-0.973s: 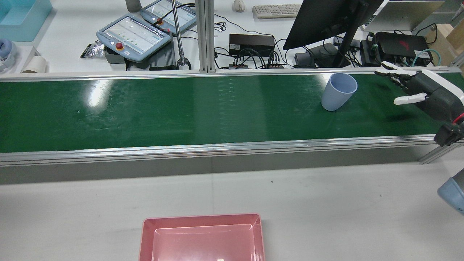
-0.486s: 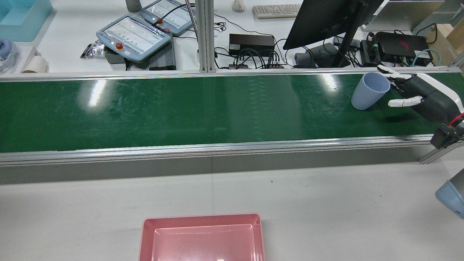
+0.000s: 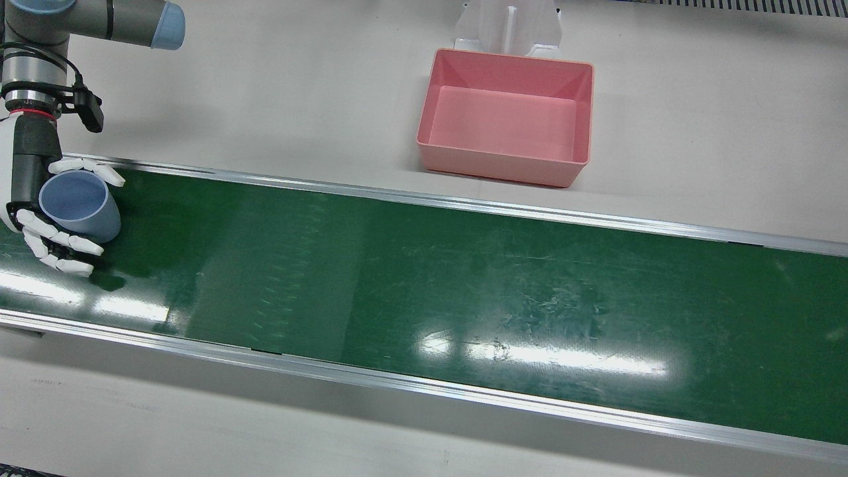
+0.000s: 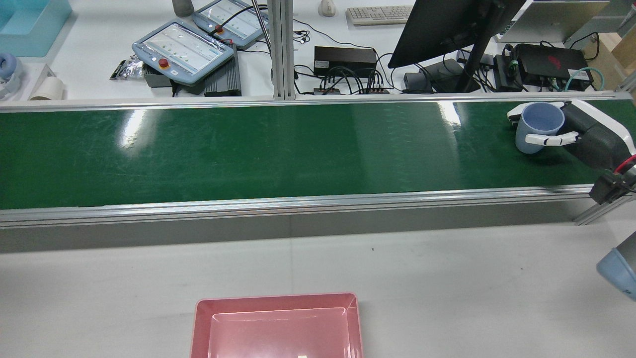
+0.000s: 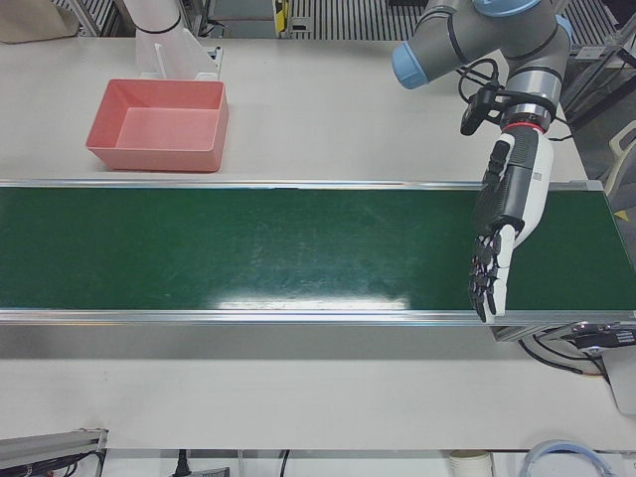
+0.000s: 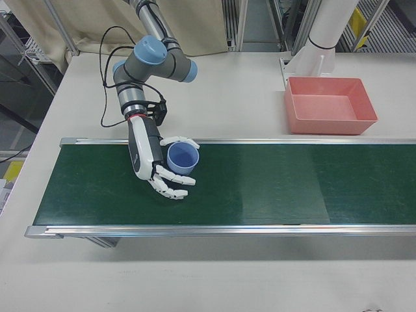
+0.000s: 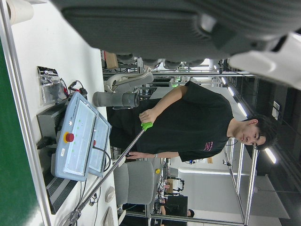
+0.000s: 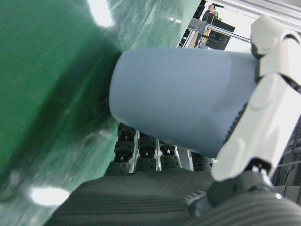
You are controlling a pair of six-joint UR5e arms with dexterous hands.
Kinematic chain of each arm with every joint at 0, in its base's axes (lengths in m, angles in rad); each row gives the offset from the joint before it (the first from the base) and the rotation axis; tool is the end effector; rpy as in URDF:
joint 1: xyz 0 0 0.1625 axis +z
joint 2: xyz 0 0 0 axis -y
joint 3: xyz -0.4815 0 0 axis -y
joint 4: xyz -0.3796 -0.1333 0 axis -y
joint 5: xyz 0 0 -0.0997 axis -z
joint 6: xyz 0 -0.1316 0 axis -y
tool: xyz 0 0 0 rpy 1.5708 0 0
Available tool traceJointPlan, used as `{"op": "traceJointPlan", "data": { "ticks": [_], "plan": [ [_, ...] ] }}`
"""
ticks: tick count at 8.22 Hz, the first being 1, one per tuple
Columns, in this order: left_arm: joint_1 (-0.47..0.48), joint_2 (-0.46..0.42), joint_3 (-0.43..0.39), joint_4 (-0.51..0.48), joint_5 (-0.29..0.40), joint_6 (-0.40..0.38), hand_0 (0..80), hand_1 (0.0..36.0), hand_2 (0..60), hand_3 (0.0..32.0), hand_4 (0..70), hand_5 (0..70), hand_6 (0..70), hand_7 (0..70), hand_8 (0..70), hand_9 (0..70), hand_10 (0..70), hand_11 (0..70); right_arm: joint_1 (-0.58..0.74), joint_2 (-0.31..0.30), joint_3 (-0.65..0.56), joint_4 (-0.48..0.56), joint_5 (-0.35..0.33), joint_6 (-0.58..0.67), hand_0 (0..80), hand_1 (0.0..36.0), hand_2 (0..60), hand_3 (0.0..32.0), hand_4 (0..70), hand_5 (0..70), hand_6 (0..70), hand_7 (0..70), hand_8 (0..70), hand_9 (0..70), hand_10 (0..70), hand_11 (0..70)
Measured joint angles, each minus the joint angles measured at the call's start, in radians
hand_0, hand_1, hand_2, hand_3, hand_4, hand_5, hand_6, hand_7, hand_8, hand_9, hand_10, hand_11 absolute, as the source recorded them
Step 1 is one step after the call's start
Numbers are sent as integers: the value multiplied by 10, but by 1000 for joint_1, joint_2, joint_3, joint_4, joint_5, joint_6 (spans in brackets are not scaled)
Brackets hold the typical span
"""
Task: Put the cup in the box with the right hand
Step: 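Close the right hand around the pale blue cup on the belt, then lift the blue cup off the belt with the right hand, then carry the cup toward the pink tray and release it inside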
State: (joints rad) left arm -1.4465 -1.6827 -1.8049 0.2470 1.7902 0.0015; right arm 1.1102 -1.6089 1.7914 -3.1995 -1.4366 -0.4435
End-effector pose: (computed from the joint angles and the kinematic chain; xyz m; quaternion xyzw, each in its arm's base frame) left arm -0.0358 -0.5573 0.5988 -0.1186 0.7309 -0.6608 0.1229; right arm -0.0856 -0.5121 0.6575 0.0380 -0.7484 0.6159 0.2432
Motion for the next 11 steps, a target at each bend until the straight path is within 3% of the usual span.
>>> {"op": "traceJointPlan", "data": {
  "ticks": [2,3,4,5,6,8,9,11],
  "plan": [
    [0,0,1,0,0,0,0,0,0,0,0,0,0,0,0,0,0,0,17,-2,3,10,3,8,517,360,600,0,604,188,436,700,684,700,493,700],
    [0,0,0,0,0,0,0,0,0,0,0,0,0,0,0,0,0,0,52,-3,23,10,2,17,480,360,600,0,553,175,424,700,659,700,465,668],
    [0,0,0,0,0,0,0,0,0,0,0,0,0,0,0,0,0,0,87,-3,73,6,1,24,501,360,600,0,626,169,424,700,642,700,445,638],
    [0,0,0,-1,0,0,0,0,0,0,0,0,0,0,0,0,0,0,107,-3,136,1,0,24,502,359,600,0,615,162,422,700,636,700,435,623],
    [0,0,0,-1,0,0,0,0,0,0,0,0,0,0,0,0,0,0,105,0,192,-6,0,21,519,355,600,0,650,161,421,700,634,700,432,618],
    [0,0,-2,0,0,0,0,0,0,0,0,0,0,0,0,0,0,0,43,25,287,-44,0,7,523,340,600,0,580,158,414,700,610,700,418,598],
    [0,0,-2,0,0,0,0,0,0,0,0,0,0,0,0,0,0,0,-15,48,340,-76,-1,-14,528,311,600,0,590,152,407,700,599,700,411,588],
    [0,0,-3,1,0,0,0,0,0,0,0,0,0,0,0,0,0,0,-217,77,508,-188,31,-131,526,269,600,0,532,141,393,700,567,700,387,553]
  ]
}}
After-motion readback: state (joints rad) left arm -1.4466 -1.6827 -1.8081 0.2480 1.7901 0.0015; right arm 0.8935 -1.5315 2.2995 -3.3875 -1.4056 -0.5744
